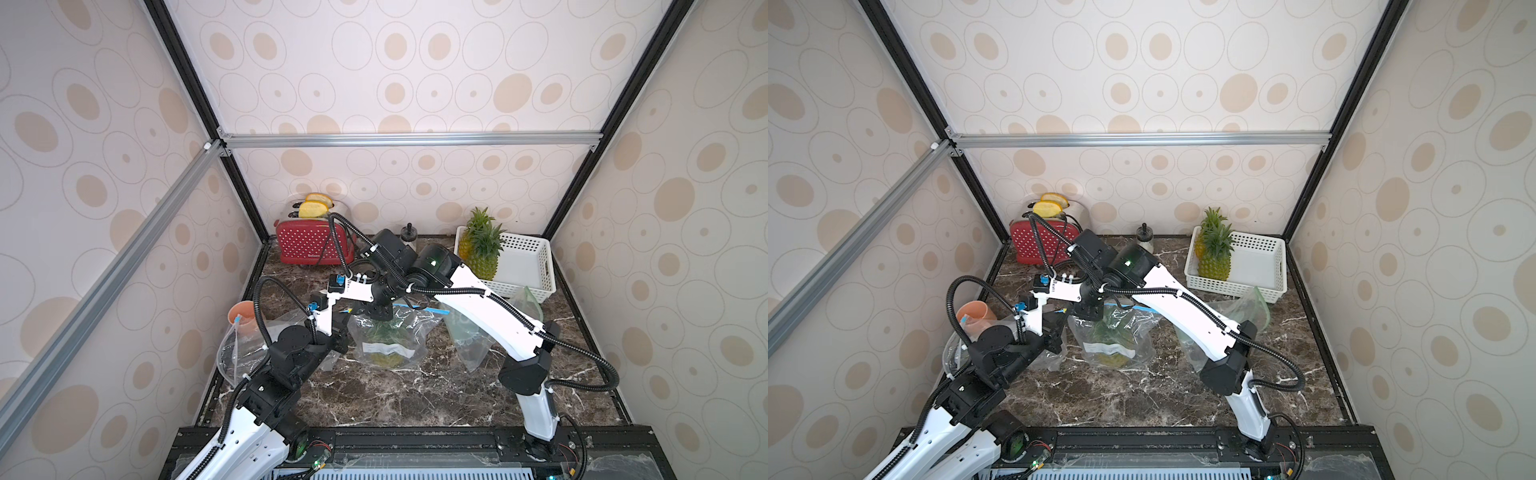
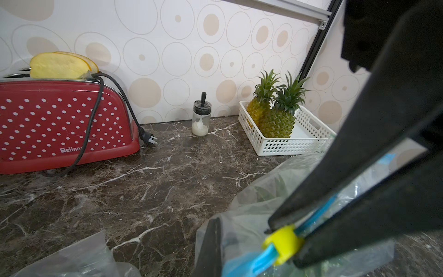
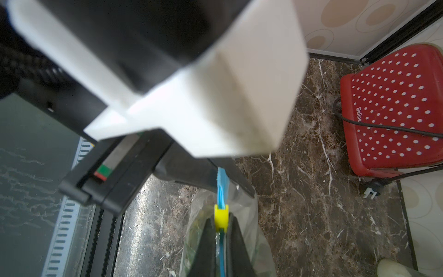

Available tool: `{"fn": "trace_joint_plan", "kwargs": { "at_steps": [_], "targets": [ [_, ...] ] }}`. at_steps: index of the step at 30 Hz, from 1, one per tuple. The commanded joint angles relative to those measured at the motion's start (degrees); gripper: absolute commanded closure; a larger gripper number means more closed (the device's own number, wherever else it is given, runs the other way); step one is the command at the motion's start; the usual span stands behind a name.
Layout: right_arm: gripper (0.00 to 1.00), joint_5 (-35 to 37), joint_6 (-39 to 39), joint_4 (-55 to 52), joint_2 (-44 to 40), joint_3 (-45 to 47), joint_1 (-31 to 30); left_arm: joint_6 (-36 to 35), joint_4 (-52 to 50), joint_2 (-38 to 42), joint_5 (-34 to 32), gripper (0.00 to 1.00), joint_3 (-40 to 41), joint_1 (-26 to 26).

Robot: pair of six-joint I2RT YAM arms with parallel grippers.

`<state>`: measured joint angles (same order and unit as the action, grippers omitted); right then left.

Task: Open the zip-top bag and take out the pineapple
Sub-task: Unzip the zipper on the zipper food storage bag.

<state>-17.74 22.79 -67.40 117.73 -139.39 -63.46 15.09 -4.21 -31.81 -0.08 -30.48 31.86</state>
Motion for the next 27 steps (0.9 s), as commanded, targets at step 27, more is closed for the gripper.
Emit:
{"fn": "trace_joint_plan", "kwargs": {
  "at_steps": [27],
  "targets": [
    [0.98,9.69,0.29,1.23,-9.98,11.23,3.26,3.28,-2.38,7.53,-12.89,1.0,0.22,-0.38]
  ]
}}
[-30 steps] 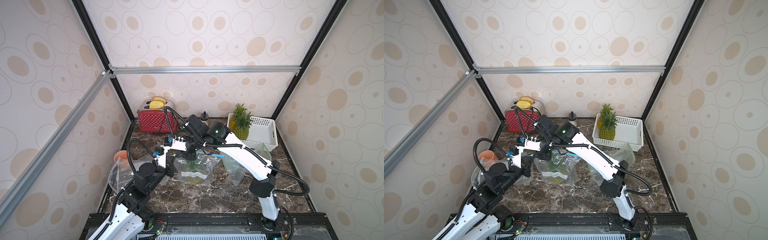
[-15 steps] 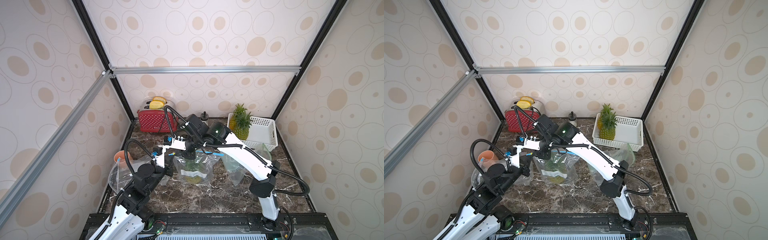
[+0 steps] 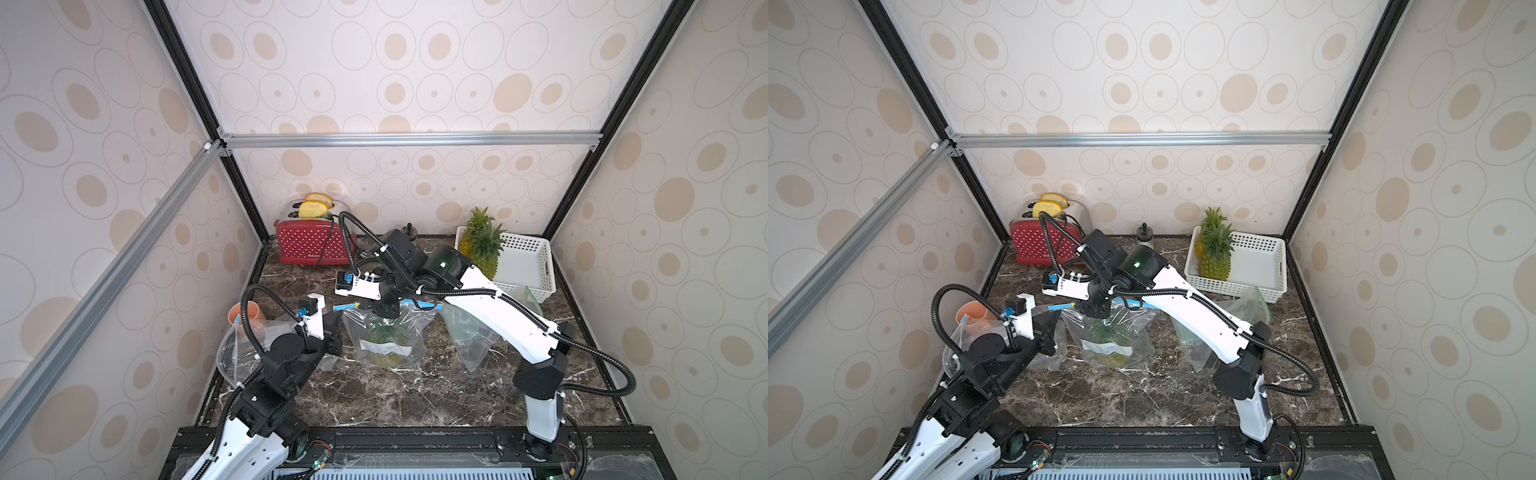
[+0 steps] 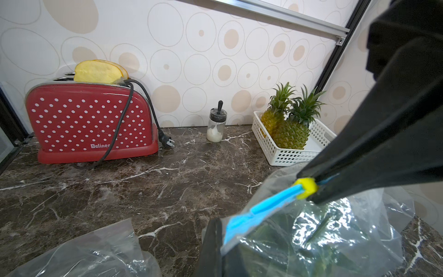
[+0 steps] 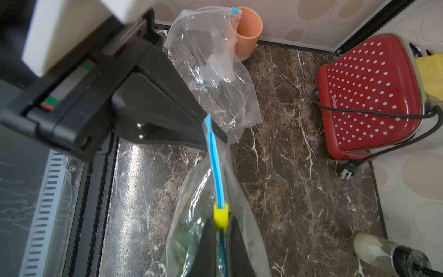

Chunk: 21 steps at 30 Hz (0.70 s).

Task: Open the zip-top bag and take out the pineapple
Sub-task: Unzip the zipper on the zipper food storage bag.

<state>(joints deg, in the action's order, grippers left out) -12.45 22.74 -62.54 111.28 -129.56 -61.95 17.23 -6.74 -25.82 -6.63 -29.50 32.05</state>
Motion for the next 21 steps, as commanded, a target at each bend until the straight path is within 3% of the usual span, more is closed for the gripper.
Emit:
{"fn": "trace_joint_plan", "kwargs": {
  "at_steps": [1,12,21],
  "targets": [
    [0.98,5.26,0.16,-3.93,-4.3,2.19,1.91,1.29,0.09,1.73,-6.69,1.0,-0.74,-0.55],
    [0.98,17.79,-7.29,-2.85,-20.34,21.07,4.45,2.54,-0.21,1.18,-10.1,1.0,-1.35,-0.59],
    [0.98,22.82,-11.31,-4.97,-28.67,28.29,6.12,3.67,1.11,-0.21,-10.24,1.0,-1.14,-0.59]
  ]
}}
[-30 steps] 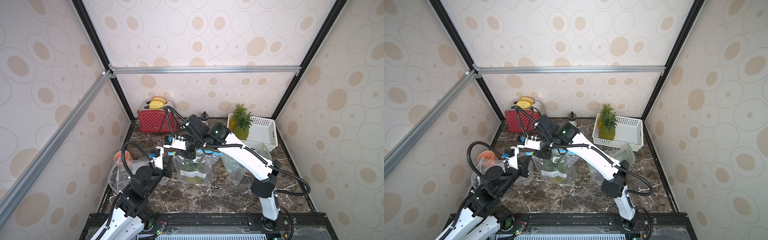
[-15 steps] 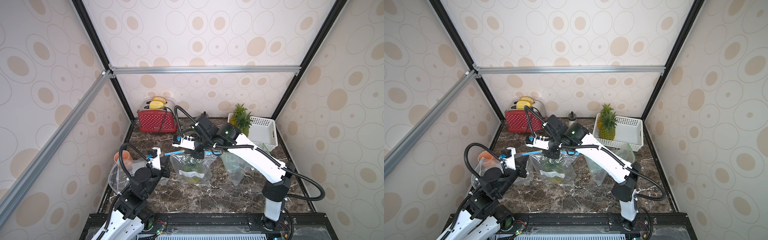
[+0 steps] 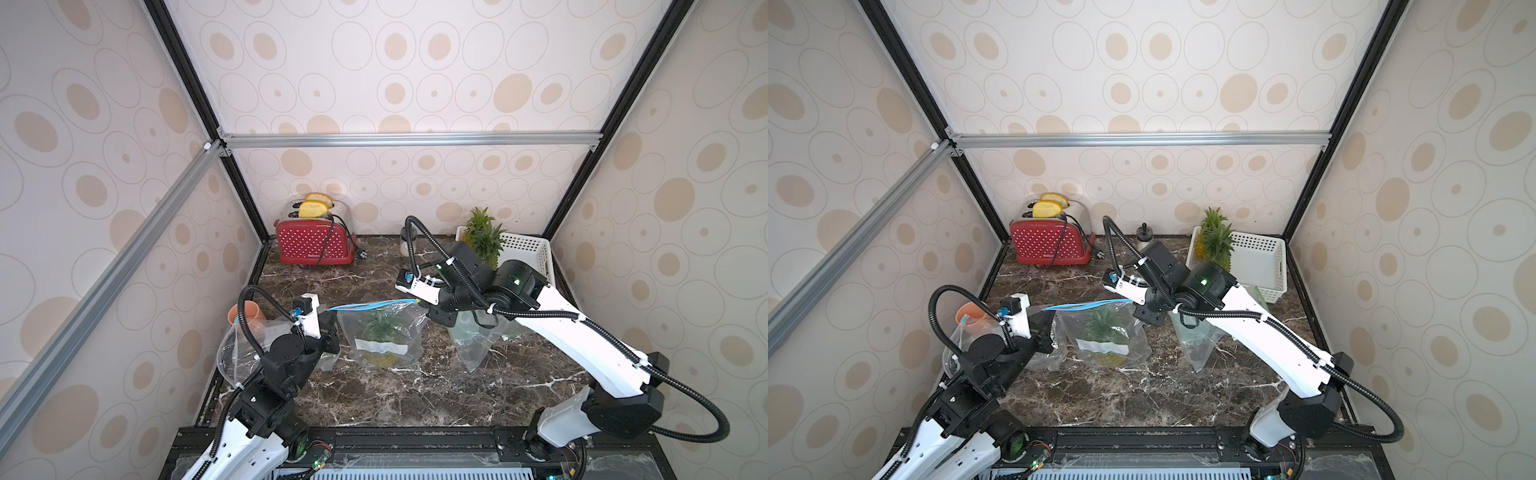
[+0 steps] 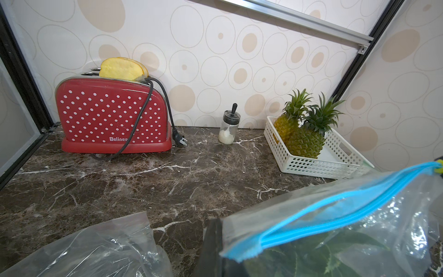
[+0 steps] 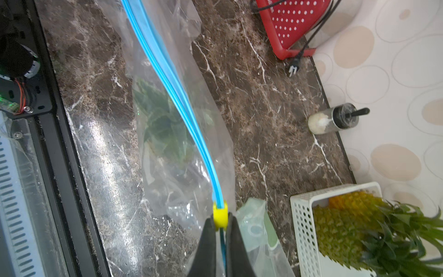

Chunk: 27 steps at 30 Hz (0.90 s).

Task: Open the zip-top bag and take out the pineapple
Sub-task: Unzip the zipper on the zipper food storage bag.

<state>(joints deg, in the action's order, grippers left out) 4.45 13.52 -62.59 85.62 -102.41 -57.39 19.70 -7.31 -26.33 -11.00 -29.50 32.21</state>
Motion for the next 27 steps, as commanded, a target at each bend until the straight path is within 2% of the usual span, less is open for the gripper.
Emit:
{"fn": "trace_joint_plan", "kwargs": {
  "at_steps": [1,14,19,22,23,25,27],
  "targets": [
    [0.98,6.09,-2.19,-5.19,-3.55,1.43,1.66,1.3,1.69,0.16,-5.93,1.0,-1.08,-0.74],
    [0.96,7.13,-4.12,-7.56,-8.78,5.2,2.53,2.44,2.19,0.1,-6.01,1.0,-0.64,-0.74],
    [0.71,3.73,-5.24,-5.69,-8.74,2.68,2.54,3.28,3.85,-0.77,-3.86,1.0,-0.43,-0.74],
    [0.62,-0.15,-6.13,-4.62,-7.15,-0.78,2.2,3.83,4.83,-0.81,-2.34,1.0,-0.47,-0.74],
    [0.64,-0.64,-6.86,-3.75,-6.37,-1.85,1.81,3.98,4.89,-0.75,-2.06,1.0,-0.47,-0.74],
    [0.79,-3.08,-8.4,-2.64,-4.17,-4.2,1.53,4.11,4.83,-0.32,-1.87,1.0,-0.39,-0.74],
    [0.88,-4.81,-10.06,-1.69,-1.27,-6.74,0.53,4.28,4.5,0.12,-1.61,1.0,-0.38,-0.74]
  ]
}}
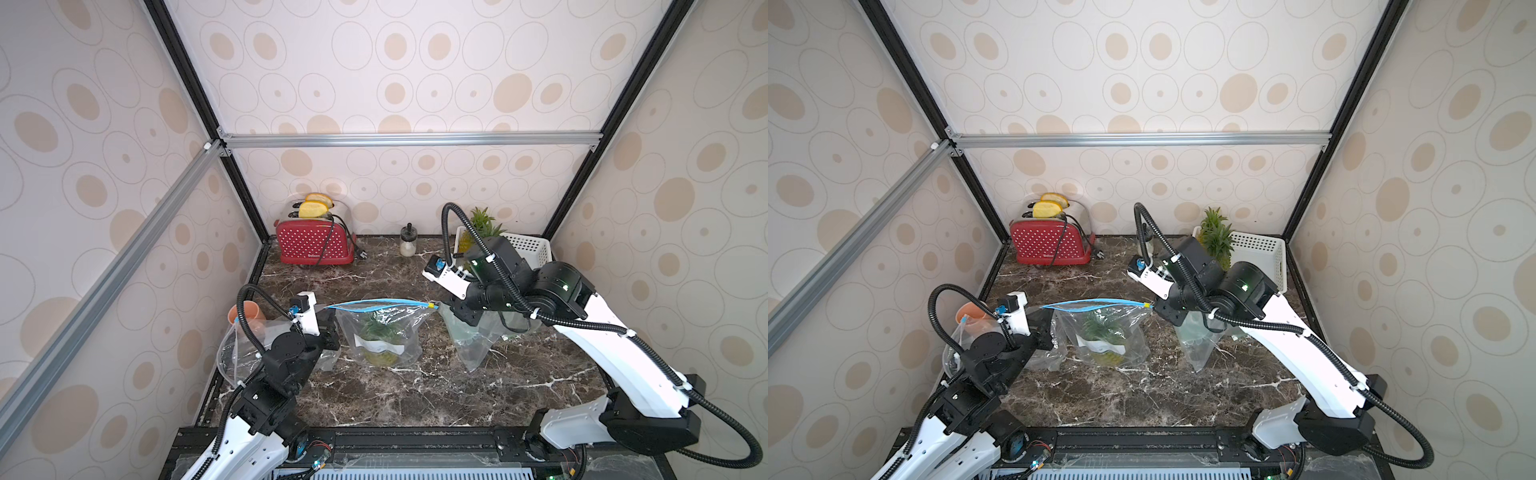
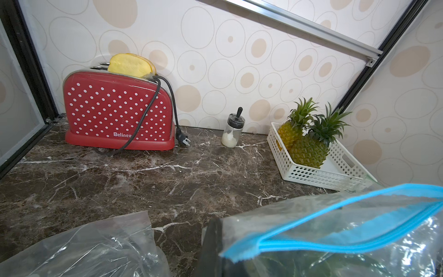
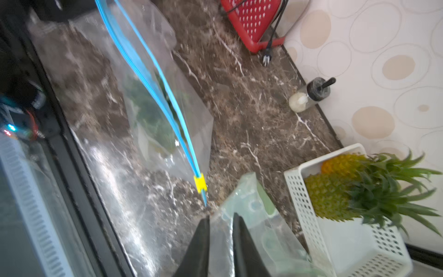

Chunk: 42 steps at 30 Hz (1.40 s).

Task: Open the zip-top bag and take out the pineapple
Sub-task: Unzip the zipper on the zipper food storage bag, then pick up the pineapple from the zipper food storage bag.

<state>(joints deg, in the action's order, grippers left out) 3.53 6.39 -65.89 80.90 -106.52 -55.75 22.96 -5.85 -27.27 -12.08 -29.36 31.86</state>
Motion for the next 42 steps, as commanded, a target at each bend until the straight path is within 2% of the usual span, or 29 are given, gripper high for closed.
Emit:
{"fn": "trace_joint_plan", "kwargs": {
  "at_steps": [1,7,10,21,31,42],
  "targets": [
    [0.91,-6.06,-3.95,2.09,5.31,-4.11,-1.44,1.12,2.95,1.31,-0.28,1.0,-0.52,-0.39],
    [0.98,-12.55,-11.1,1.94,17.05,-13.5,-4.25,2.05,3.17,1.96,1.06,1.0,-0.26,-0.39],
    [0.99,-14.94,-15.63,2.65,20.2,-15.28,-4.87,2.64,3.56,1.8,1.76,1.0,-0.07,-0.36],
    [0.98,-10.39,-21.18,2.25,21.81,-18.22,-9.03,3.19,4.0,2.08,2.21,1.0,0.36,-0.31],
    [1.0,-10.83,-22.28,-0.21,27.17,-23.95,-9.23,3.58,3.47,3.44,1.79,1.0,0.91,-0.39],
    [1.0,-11.48,-24.69,-1.73,28.01,-23.33,-9.27,3.41,3.87,3.18,1.61,1.0,1.22,-0.39]
  ]
}}
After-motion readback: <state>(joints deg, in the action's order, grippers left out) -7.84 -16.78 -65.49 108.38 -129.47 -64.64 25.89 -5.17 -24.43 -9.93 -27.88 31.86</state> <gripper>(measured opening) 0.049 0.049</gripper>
